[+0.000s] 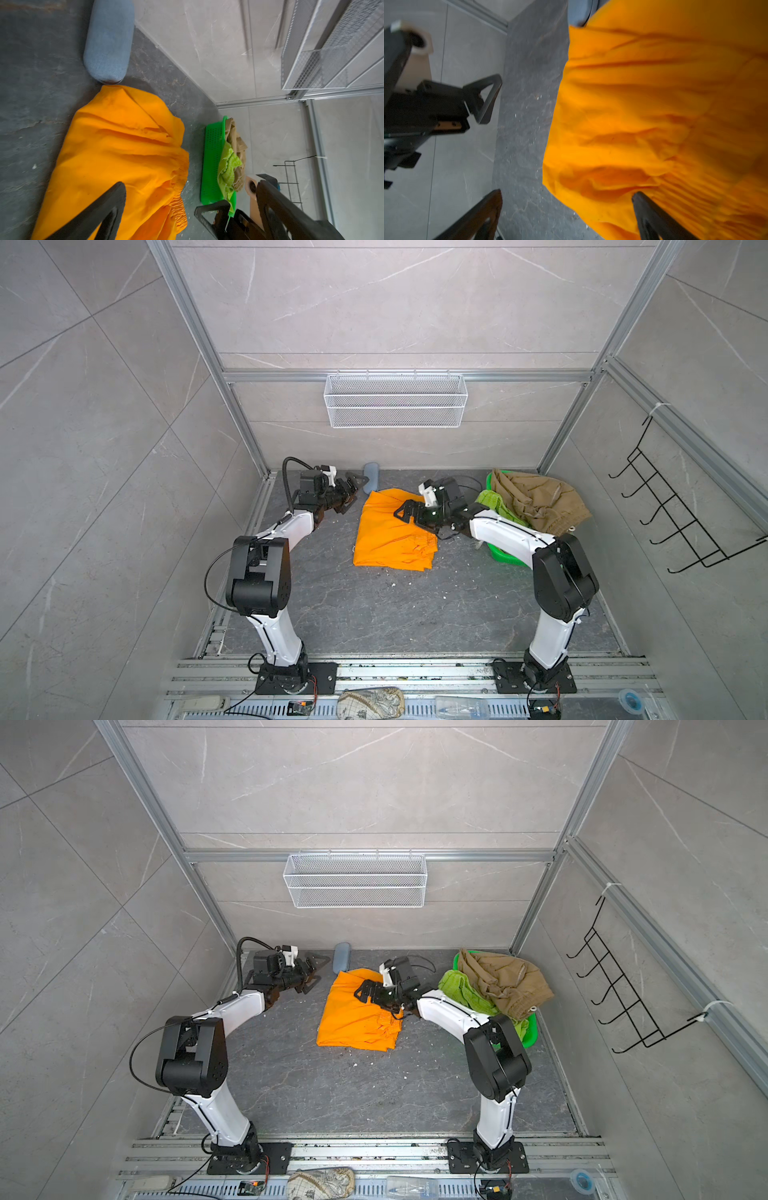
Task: Fold and stack the shorts
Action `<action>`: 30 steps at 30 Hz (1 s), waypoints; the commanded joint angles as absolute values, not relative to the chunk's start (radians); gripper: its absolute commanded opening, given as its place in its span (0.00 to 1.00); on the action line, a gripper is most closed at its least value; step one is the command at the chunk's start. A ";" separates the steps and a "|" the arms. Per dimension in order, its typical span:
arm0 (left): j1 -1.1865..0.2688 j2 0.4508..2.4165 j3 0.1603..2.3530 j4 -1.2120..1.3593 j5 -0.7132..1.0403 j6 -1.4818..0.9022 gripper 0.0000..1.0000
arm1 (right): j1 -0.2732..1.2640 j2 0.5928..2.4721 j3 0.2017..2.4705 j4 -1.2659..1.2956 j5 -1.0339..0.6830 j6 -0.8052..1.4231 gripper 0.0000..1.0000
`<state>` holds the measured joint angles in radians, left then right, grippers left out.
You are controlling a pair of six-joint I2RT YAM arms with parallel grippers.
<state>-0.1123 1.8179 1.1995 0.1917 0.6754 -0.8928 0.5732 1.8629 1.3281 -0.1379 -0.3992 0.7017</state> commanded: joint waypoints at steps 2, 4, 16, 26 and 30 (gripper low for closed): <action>-0.109 1.863 1.198 0.025 0.699 -0.767 1.00 | 0.598 1.910 1.226 -0.070 -0.388 0.743 0.99; -0.109 1.896 1.213 0.014 0.699 -0.770 1.00 | 0.598 1.936 1.191 -0.045 -0.376 0.746 0.99; -0.152 2.038 1.327 -0.199 0.660 -0.650 1.00 | 0.598 1.820 1.195 -0.198 -0.306 0.631 0.99; -0.206 2.099 1.444 -0.458 0.474 -0.461 0.89 | 0.598 1.537 1.245 -0.425 0.183 0.440 0.99; -0.212 2.121 1.456 -0.491 0.435 -0.435 0.77 | 0.598 1.429 1.236 -0.421 0.296 0.396 0.99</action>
